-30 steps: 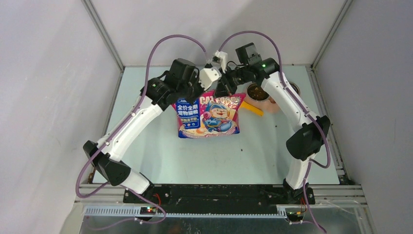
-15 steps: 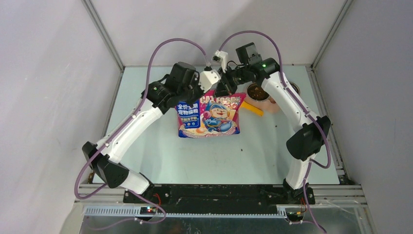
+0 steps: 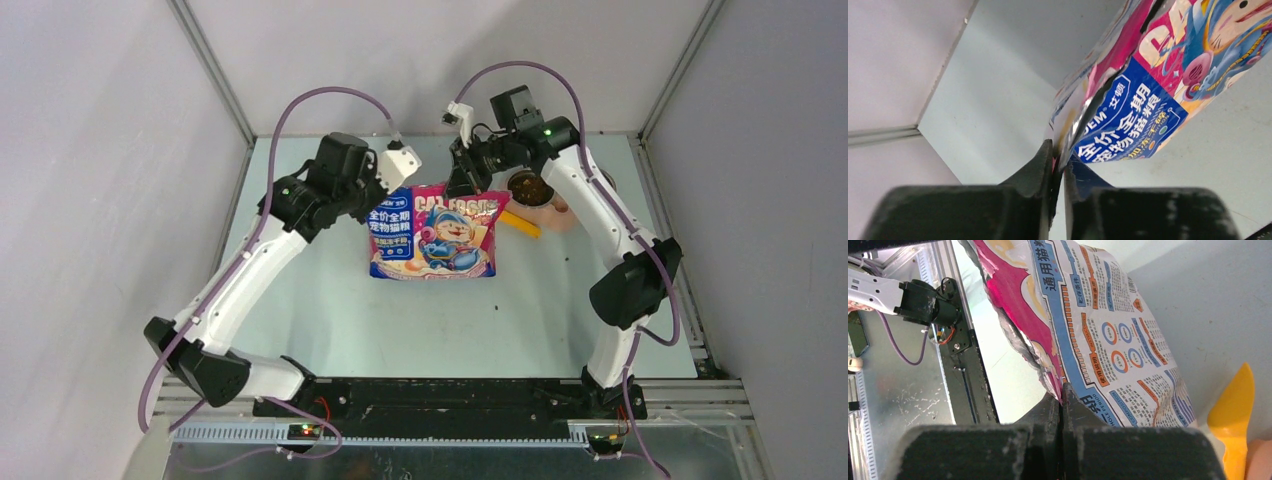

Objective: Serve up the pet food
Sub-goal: Close the pet food bag at the center of the board.

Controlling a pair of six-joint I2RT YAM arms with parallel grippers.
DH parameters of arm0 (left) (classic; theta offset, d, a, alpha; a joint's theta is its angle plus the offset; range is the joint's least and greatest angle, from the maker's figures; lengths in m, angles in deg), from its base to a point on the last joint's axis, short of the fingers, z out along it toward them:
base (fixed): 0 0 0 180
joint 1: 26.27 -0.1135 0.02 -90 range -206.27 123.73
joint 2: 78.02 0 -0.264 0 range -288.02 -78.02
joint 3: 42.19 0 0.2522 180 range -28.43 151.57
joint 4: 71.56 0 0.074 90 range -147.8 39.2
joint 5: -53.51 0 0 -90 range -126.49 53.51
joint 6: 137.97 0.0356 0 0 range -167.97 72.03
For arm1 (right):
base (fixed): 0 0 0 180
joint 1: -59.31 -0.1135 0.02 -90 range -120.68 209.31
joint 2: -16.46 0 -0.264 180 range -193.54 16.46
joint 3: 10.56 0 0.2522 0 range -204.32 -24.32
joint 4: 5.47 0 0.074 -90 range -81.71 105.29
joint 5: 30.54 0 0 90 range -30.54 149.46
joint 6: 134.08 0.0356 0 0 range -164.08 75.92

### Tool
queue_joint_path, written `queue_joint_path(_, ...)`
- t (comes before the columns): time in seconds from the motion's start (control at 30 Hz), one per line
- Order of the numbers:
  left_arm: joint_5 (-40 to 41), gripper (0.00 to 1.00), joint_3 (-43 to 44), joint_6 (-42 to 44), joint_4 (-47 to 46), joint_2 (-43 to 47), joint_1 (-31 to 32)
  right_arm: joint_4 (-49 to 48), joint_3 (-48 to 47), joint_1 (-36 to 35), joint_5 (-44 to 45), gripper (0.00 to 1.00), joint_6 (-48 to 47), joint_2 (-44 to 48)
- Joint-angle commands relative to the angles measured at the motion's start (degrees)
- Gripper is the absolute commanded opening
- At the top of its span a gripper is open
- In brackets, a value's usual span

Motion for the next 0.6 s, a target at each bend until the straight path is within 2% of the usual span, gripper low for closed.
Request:
queue_joint_path(0.0,5.1,0.04,-2.5,3.0,1.1,2.9,-2.7,-3.5,-7.3,2.0,-6.5,0.0,0.3,8.9)
queue_joint_path(0.07,5.2,0.01,-3.2,3.2,0.6,3.5,-3.5,-3.1,-7.6,2.1,-6.5,0.0,-0.2,8.8)
queue_joint_path(0.3,1.9,0.0,-1.1,3.3,0.7,6.4,-6.6,-1.1,-8.3,2.3,-6.9,0.0,-4.5,8.1)
queue_joint_path(0.33,0.9,0.01,-0.9,3.5,2.1,6.5,-6.9,-1.1,-8.2,2.3,-7.3,0.0,-6.1,8.0)
queue_joint_path(0.37,-1.8,0.13,-1.2,3.7,2.7,7.1,-7.4,-1.0,-8.1,2.3,-7.9,0.01,-7.2,7.9)
queue_joint_path(0.4,-3.4,0.21,-2.0,3.6,2.5,7.5,-8.1,-1.1,-7.7,2.2,-9.2,0.13,-9.3,7.8)
queue_joint_path(0.43,-5.9,0.31,-4.6,3.7,2.1,8.8,-8.4,-2.1,-6.9,2.1,-10.1,0.2,-10.0,7.8)
queue_joint_path(0.47,-6.9,0.34,-6.1,4.0,1.2,10.2,-9.0,-2.8,-6.5,1.8,-10.4,0.31,-10.9,7.9)
queue_joint_path(0.57,-11.7,0.41,-12.4,4.9,-1.3,13.1,-11.0,-7.2,-4.2,0.6,-10.7,0.47,-11.6,8.0)
